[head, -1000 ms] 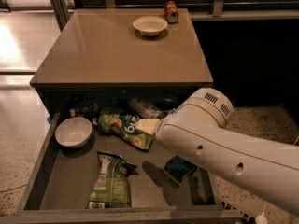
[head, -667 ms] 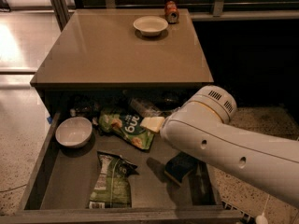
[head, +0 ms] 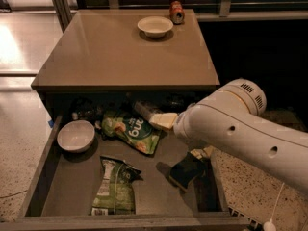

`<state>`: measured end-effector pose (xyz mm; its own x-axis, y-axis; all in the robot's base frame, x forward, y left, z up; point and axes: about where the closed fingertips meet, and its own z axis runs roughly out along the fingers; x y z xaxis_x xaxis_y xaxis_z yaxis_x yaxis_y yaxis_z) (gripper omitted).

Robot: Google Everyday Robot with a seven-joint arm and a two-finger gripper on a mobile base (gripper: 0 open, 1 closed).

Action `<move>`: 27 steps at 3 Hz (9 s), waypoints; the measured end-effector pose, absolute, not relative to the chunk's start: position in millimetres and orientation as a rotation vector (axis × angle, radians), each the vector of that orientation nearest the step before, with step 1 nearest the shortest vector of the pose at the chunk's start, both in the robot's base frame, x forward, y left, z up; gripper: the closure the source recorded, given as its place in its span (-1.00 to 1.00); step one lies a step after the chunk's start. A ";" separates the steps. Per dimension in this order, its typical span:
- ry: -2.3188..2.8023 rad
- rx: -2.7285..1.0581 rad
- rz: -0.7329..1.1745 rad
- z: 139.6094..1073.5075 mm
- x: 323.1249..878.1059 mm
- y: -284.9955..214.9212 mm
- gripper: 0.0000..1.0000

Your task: Pick green jalapeno chip bag from top drawer and place on counter

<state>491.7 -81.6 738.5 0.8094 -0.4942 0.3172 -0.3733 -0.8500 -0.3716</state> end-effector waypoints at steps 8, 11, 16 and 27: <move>0.299 -2.461 -0.222 741.7 478.6 -43.5 -1.00; 0.139 -2.457 -0.115 727.8 454.1 -11.0 -1.00; -0.042 -2.452 -0.031 710.2 414.7 22.8 -1.00; -0.196 -2.282 0.074 675.9 418.0 87.1 -0.38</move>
Offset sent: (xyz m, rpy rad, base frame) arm 0.0209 -0.0379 0.0404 0.2526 0.0551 0.0821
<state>418.0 87.1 675.9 0.9861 0.1657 0.0113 0.1175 -0.6477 -0.7527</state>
